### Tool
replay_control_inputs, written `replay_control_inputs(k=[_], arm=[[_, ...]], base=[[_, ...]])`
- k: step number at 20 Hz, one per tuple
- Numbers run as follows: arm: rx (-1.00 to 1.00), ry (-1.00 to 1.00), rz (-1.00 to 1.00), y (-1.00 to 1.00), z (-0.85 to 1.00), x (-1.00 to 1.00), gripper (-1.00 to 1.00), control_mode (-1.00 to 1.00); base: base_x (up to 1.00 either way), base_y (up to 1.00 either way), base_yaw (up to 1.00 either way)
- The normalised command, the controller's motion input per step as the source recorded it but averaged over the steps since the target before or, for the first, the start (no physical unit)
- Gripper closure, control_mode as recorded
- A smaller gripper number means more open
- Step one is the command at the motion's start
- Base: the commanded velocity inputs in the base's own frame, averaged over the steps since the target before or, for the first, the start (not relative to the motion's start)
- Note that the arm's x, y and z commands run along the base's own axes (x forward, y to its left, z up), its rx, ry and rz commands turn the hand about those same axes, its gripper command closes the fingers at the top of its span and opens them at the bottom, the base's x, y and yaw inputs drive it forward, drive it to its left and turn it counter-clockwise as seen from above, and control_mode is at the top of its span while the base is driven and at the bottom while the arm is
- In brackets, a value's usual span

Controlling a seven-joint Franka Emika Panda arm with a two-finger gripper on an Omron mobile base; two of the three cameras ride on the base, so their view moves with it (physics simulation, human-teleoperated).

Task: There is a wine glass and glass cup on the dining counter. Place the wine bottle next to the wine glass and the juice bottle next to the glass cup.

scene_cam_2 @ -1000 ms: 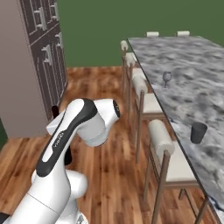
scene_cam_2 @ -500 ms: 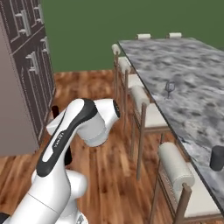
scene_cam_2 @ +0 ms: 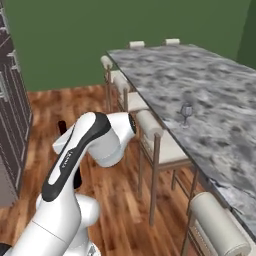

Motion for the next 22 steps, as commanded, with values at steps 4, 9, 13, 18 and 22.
replay_control_inputs(k=[4, 9, 13, 18, 22], arm=[[0.00, 0.00, 0.00, 0.00, 0.00, 0.00, 1.00, 1.00], [0.00, 0.00, 0.00, 0.00, 0.00, 0.00, 1.00, 1.00], [0.00, 0.00, 0.00, 0.00, 0.00, 0.00, 1.00, 1.00], [0.00, 0.00, 0.00, 0.00, 0.00, 0.00, 1.00, 1.00], [0.00, 0.00, 0.00, 0.00, 0.00, 0.00, 1.00, 1.00]], base=[[0.71, 0.36, -0.43], [0.66, 0.35, -0.49], [0.53, 0.32, -0.62], [0.52, 0.33, -0.61], [0.53, 0.35, -0.59]])
